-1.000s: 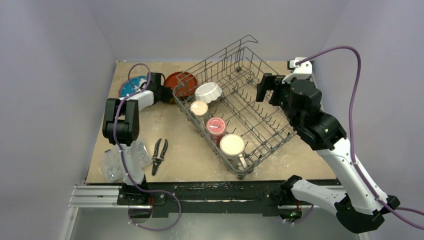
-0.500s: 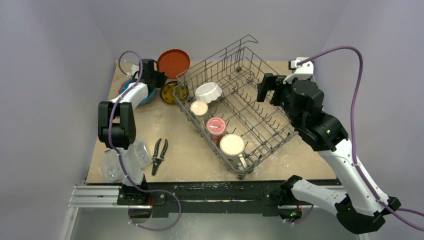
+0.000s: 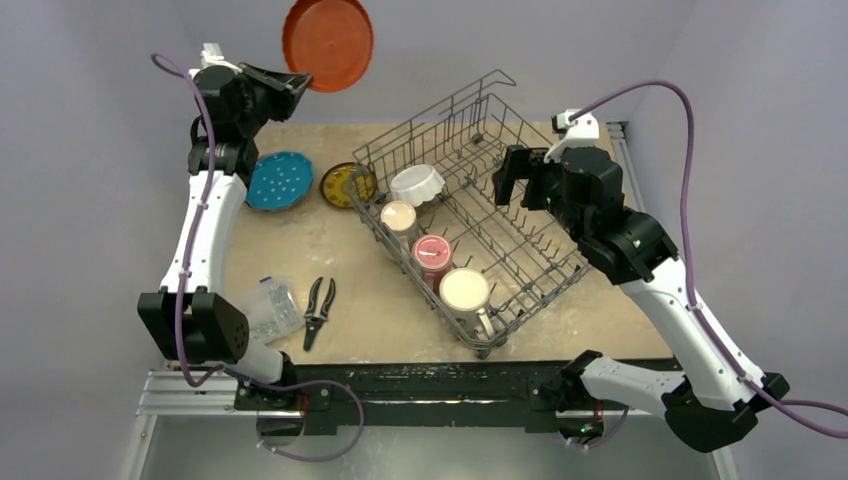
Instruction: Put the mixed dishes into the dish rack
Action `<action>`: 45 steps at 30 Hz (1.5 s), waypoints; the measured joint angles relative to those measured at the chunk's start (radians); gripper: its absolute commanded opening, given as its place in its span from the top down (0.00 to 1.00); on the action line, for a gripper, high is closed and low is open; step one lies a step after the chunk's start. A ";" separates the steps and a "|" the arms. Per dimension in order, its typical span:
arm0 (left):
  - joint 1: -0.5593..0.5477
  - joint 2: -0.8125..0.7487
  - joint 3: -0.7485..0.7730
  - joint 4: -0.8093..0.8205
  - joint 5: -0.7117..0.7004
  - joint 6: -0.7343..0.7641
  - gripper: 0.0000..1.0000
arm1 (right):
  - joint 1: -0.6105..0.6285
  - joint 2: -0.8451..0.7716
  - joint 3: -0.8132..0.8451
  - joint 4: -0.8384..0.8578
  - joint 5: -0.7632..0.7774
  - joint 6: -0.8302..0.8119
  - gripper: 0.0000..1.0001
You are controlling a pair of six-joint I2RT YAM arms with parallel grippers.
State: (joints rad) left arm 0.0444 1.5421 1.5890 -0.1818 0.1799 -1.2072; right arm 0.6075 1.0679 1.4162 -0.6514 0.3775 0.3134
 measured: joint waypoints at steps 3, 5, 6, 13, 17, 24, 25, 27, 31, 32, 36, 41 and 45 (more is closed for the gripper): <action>-0.079 -0.051 -0.009 0.034 0.114 -0.003 1.00 | 0.000 0.027 0.037 0.000 -0.068 0.036 0.02; -0.156 -0.068 -0.033 0.049 0.166 -0.003 1.00 | 0.000 0.040 0.063 -0.002 -0.098 0.079 0.02; -0.211 -0.073 -0.051 0.049 0.193 -0.003 1.00 | 0.000 0.050 0.084 -0.008 -0.115 0.113 0.02; -0.454 -0.086 -0.122 -0.007 0.239 0.008 1.00 | -0.001 0.010 0.096 -0.007 -0.208 0.256 0.02; -0.537 -0.114 -0.130 -0.037 0.225 0.020 1.00 | -0.001 -0.103 0.033 0.003 -0.217 0.318 0.07; -0.703 -0.172 -0.145 -0.065 0.183 0.029 1.00 | -0.001 -0.185 0.002 0.017 -0.187 0.415 0.32; -0.721 -0.174 -0.145 -0.077 0.173 0.035 1.00 | -0.001 -0.184 0.002 0.014 -0.185 0.432 0.36; -0.760 -0.171 -0.132 -0.124 0.142 0.053 1.00 | -0.001 -0.182 0.003 0.004 -0.179 0.459 0.48; -0.830 -0.142 -0.054 -0.232 0.076 0.105 1.00 | -0.001 -0.180 0.002 -0.036 -0.159 0.521 1.00; -0.840 -0.137 -0.038 -0.253 0.058 0.116 0.95 | -0.001 -0.180 0.002 -0.049 -0.156 0.541 1.00; -0.860 -0.131 0.002 -0.330 0.020 0.159 0.59 | -0.006 -0.178 0.016 -0.116 -0.140 0.615 1.00; -0.878 -0.144 -0.001 -0.407 -0.086 0.290 0.42 | -0.006 -0.159 0.087 -0.259 -0.108 0.666 1.00; -0.933 -0.256 -0.080 -0.395 -0.241 0.502 0.40 | -0.006 -0.126 0.153 -0.350 -0.086 0.679 1.00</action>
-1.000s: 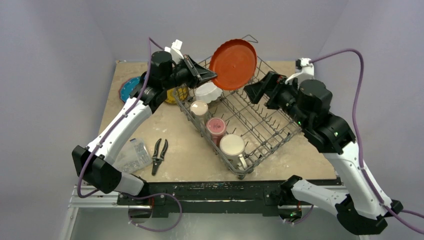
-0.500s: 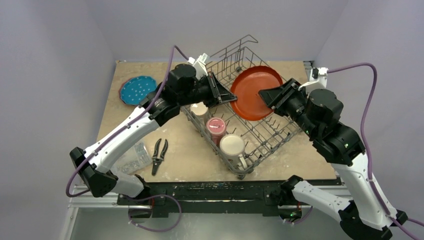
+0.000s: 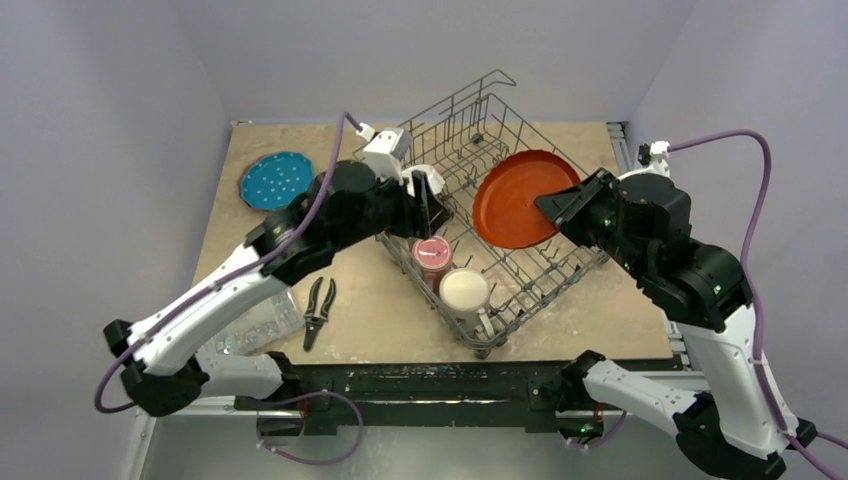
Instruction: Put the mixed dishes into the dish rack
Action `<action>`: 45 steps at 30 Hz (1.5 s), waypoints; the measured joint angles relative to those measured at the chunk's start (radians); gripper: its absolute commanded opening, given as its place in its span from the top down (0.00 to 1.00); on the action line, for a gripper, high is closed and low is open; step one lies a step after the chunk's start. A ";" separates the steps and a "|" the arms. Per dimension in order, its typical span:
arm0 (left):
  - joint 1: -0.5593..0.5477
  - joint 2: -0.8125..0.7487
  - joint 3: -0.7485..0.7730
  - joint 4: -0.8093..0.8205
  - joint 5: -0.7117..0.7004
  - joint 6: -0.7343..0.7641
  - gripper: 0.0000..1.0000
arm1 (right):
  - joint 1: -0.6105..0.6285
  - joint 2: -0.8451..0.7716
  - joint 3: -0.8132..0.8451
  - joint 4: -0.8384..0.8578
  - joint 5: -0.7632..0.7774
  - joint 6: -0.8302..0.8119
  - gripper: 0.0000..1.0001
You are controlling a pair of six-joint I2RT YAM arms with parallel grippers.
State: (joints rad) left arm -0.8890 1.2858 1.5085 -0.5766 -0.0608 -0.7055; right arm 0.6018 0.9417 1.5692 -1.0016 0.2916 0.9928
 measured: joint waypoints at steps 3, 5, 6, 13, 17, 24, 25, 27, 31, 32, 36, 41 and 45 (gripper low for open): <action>-0.126 -0.123 -0.051 0.038 -0.094 0.245 0.40 | 0.000 0.022 0.034 -0.049 0.004 0.006 1.00; -0.253 -0.153 -0.035 0.079 -0.137 0.436 0.40 | 0.000 0.028 0.040 -0.069 0.003 0.011 1.00; -0.302 -0.149 -0.018 0.089 -0.150 0.515 0.40 | 0.000 0.029 0.040 -0.079 0.002 0.015 1.00; -0.533 0.058 0.108 0.141 -0.286 0.996 0.40 | 0.000 0.039 0.040 -0.102 -0.006 0.039 1.00; -0.562 0.197 0.109 0.143 -0.360 1.144 0.44 | 0.000 0.032 0.041 -0.105 -0.006 0.048 1.00; -0.571 0.282 0.159 0.181 -0.472 1.269 0.77 | -0.005 0.025 0.045 -0.140 0.002 0.058 1.00; -0.570 0.286 0.167 0.196 -0.485 1.276 0.87 | -0.003 0.024 0.051 -0.143 -0.001 0.061 1.00; -0.570 0.291 0.178 0.209 -0.503 1.279 1.00 | -0.002 0.021 0.062 -0.142 -0.003 0.066 1.00; -0.579 0.308 0.196 0.210 -0.523 1.291 1.00 | -0.004 0.020 0.077 -0.151 0.003 0.060 0.41; -0.578 0.308 0.196 0.208 -0.514 1.283 1.00 | -0.003 0.020 0.082 -0.153 -0.005 0.053 0.26; -0.543 0.308 0.238 0.156 -0.401 1.161 1.00 | 0.000 0.016 0.150 -0.151 -0.038 -0.037 0.02; -0.407 0.286 0.251 0.114 -0.133 0.917 1.00 | 0.000 -0.076 0.214 -0.089 -0.003 -0.134 0.02; -0.256 0.268 0.234 0.137 0.118 0.688 1.00 | 0.000 -0.206 0.217 0.013 0.040 -0.188 0.02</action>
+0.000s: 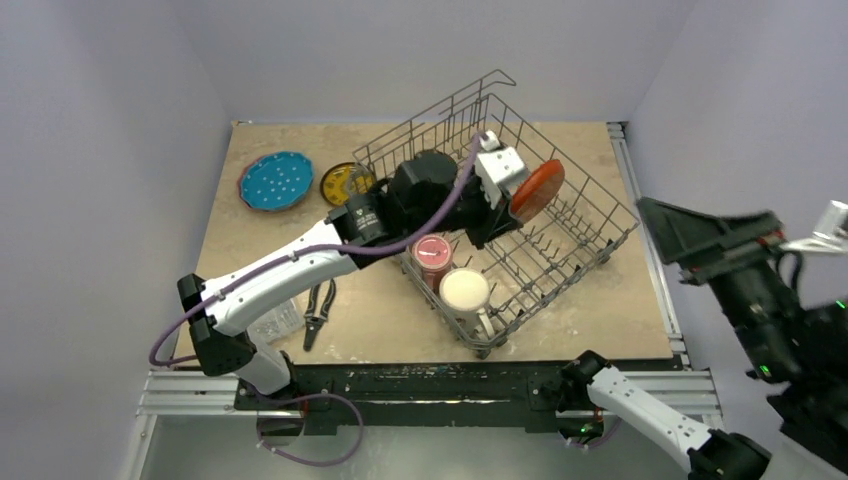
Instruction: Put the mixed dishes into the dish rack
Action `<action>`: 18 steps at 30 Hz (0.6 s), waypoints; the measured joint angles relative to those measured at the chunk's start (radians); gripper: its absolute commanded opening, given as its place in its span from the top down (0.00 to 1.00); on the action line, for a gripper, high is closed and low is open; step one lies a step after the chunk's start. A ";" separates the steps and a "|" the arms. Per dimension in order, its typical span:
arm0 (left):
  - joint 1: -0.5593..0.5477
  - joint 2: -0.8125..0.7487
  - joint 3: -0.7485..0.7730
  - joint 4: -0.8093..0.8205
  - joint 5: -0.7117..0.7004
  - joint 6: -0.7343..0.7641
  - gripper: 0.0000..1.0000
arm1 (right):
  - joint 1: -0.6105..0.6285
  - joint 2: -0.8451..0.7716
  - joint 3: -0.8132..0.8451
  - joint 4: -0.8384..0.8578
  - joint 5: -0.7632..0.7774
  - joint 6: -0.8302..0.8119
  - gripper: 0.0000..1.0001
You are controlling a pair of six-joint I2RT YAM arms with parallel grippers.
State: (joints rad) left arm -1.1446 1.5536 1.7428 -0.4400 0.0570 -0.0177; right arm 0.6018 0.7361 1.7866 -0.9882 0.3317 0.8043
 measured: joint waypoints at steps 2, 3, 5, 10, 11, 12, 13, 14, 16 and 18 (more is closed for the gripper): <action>0.082 0.005 -0.008 0.040 0.137 -0.125 1.00 | 0.000 -0.073 -0.010 0.064 0.017 -0.022 0.02; 0.117 0.017 -0.008 0.067 0.198 -0.184 1.00 | 0.000 -0.106 -0.014 0.088 0.023 -0.032 0.02; 0.169 0.058 0.004 0.119 0.304 -0.289 1.00 | 0.000 -0.151 -0.015 0.112 0.036 -0.042 0.02; 0.219 0.293 0.135 0.241 0.536 -0.547 1.00 | -0.001 -0.157 0.001 0.112 0.052 -0.054 0.02; 0.219 0.333 0.154 0.252 0.559 -0.577 1.00 | -0.001 -0.151 0.001 0.108 0.052 -0.055 0.02; 0.219 0.377 0.170 0.267 0.580 -0.608 1.00 | 0.000 -0.142 0.001 0.103 0.052 -0.057 0.02; 0.219 0.414 0.180 0.275 0.598 -0.636 1.00 | 0.000 -0.134 0.002 0.098 0.052 -0.058 0.02; 0.219 0.443 0.185 0.281 0.607 -0.655 1.00 | -0.001 -0.126 0.003 0.089 0.053 -0.058 0.02; 0.219 0.497 0.204 0.283 0.620 -0.679 1.00 | 0.000 -0.113 0.004 0.073 0.053 -0.058 0.02; 0.219 0.551 0.259 0.273 0.623 -0.679 1.00 | 0.000 -0.108 0.005 0.056 0.053 -0.058 0.02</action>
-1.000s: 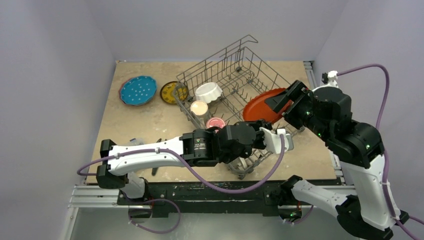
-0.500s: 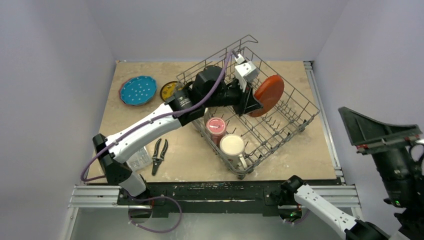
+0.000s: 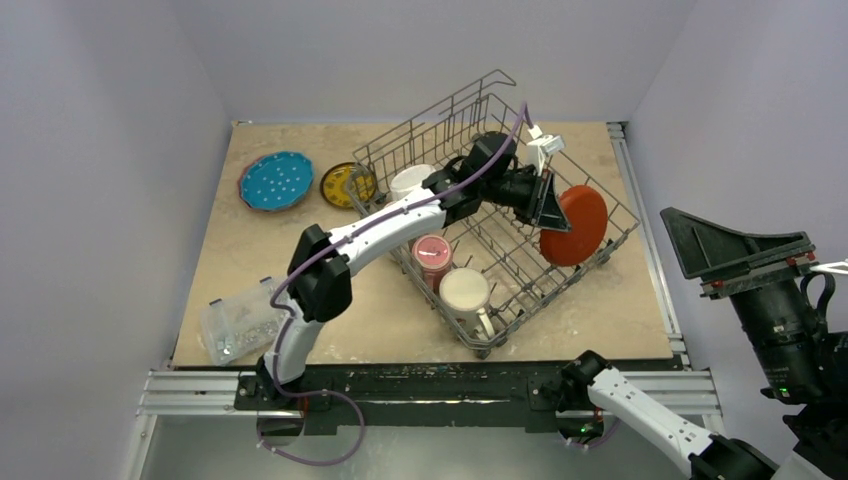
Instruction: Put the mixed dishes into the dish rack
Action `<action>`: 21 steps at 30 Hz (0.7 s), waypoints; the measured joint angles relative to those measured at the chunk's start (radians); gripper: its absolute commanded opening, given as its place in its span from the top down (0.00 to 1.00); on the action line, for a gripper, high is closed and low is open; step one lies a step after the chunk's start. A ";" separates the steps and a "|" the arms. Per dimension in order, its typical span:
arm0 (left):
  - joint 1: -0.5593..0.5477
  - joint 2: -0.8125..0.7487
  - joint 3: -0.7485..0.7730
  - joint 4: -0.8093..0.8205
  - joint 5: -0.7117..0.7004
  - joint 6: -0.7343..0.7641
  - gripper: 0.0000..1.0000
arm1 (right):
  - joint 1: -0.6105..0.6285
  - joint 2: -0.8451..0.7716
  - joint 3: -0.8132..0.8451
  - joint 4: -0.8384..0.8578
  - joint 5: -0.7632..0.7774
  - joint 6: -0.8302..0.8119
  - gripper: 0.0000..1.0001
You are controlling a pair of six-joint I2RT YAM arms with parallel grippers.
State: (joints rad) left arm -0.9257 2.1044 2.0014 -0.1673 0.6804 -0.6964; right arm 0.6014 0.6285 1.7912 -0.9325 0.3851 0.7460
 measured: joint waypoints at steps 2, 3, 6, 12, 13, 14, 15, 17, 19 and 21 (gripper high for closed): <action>0.000 0.039 0.055 -0.006 -0.002 0.004 1.00 | 0.000 0.000 0.003 -0.016 0.003 0.000 0.02; 0.000 0.048 0.069 -0.005 -0.003 0.005 1.00 | 0.000 0.000 0.007 -0.023 0.009 0.000 0.02; 0.000 0.060 0.097 -0.002 -0.003 0.009 1.00 | 0.000 0.000 0.019 -0.038 0.021 0.001 0.02; 0.000 0.085 0.122 0.010 -0.003 0.024 1.00 | 0.001 0.000 0.023 -0.054 0.045 0.000 0.02; 0.000 0.091 0.124 0.010 -0.003 0.029 1.00 | 0.001 0.000 0.023 -0.055 0.046 0.000 0.02; 0.000 0.098 0.127 0.010 -0.003 0.036 1.00 | 0.001 0.000 0.023 -0.055 0.048 0.000 0.02; 0.000 0.107 0.132 0.011 -0.003 0.046 1.00 | 0.001 0.000 0.023 -0.055 0.050 0.001 0.02; 0.000 0.124 0.144 0.010 -0.003 0.062 1.00 | 0.003 0.000 0.023 -0.055 0.051 0.001 0.02; -0.004 0.150 0.171 0.007 -0.003 0.084 1.00 | 0.005 0.000 0.023 -0.055 0.052 0.000 0.02; -0.006 0.169 0.192 -0.004 -0.005 0.116 1.00 | 0.008 0.000 0.023 -0.055 0.053 0.000 0.02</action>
State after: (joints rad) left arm -0.9318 2.2730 2.1933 -0.1715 0.6754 -0.5804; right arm 0.6090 0.6281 1.8137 -0.9878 0.4385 0.7460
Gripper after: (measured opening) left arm 0.118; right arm 0.980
